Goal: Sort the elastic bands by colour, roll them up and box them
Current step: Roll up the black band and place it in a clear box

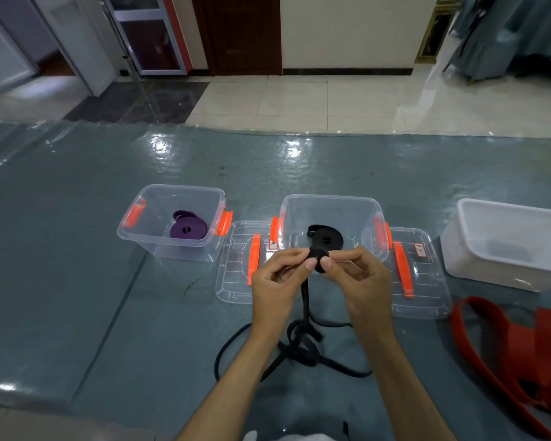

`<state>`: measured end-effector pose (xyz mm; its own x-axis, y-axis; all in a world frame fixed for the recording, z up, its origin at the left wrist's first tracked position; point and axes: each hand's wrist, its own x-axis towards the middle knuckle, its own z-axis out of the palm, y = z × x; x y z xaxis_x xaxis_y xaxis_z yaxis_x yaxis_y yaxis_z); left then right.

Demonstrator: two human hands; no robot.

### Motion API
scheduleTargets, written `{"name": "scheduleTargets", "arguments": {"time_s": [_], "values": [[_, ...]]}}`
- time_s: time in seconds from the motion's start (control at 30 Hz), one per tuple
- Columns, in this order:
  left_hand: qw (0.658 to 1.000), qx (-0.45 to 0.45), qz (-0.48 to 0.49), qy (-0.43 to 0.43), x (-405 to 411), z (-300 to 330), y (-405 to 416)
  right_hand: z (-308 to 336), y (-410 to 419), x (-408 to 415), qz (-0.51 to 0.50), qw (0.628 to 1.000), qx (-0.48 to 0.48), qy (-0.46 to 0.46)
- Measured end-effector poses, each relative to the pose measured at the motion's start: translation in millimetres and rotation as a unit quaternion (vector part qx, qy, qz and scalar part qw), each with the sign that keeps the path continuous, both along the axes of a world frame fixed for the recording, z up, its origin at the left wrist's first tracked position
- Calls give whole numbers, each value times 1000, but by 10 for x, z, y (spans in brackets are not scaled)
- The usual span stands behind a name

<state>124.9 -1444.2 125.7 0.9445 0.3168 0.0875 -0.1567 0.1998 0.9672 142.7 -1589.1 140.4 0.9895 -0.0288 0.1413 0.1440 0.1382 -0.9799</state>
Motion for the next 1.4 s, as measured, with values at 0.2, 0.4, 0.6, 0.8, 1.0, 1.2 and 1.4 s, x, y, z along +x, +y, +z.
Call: {"name": "scheduleTargets", "arguments": {"time_s": [0.2,0.4,0.6,0.8,1.0,1.2,1.4], "values": [[996,80,-20,-20,12,62,74,25,-19,-8,53,998,-24,-8],[998,57,6,-18,-44,49,-14,112,-57,26,11,998,-48,-24],[997,61,-39,-20,-52,42,-30,30,4,-62,-36,999,-17,-30],[995,93,-29,-27,-26,119,53,36,-64,-3,15,999,-51,2],[998,47,-49,-4,-8,102,54,79,-84,8,-32,999,-34,-21],[993,98,-66,-15,1,138,92,25,-161,18,11,997,-73,-7],[995,80,-51,-20,-26,154,59,71,-148,4,-4,997,-56,-55]]}}
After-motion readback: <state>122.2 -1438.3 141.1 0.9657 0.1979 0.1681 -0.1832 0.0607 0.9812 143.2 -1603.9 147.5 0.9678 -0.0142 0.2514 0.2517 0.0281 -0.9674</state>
